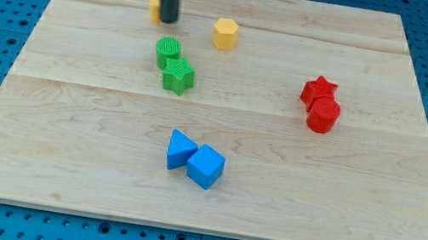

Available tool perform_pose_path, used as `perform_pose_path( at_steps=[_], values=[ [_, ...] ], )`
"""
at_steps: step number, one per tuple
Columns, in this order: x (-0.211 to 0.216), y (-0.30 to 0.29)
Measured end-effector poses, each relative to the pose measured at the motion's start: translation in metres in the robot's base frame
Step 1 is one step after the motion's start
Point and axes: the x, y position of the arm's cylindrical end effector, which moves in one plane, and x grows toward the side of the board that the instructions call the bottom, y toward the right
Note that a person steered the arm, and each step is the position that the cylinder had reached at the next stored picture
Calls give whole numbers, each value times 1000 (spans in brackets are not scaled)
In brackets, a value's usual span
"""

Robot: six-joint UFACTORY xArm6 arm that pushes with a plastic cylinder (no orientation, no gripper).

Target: Push the yellow hexagon top right side of the green circle

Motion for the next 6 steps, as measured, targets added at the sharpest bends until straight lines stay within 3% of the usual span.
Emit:
perform_pose_path(
  at_steps=[1, 3, 5, 6],
  values=[
    [-21, -64],
    [19, -23],
    [-20, 102],
    [-9, 116]
  ],
)
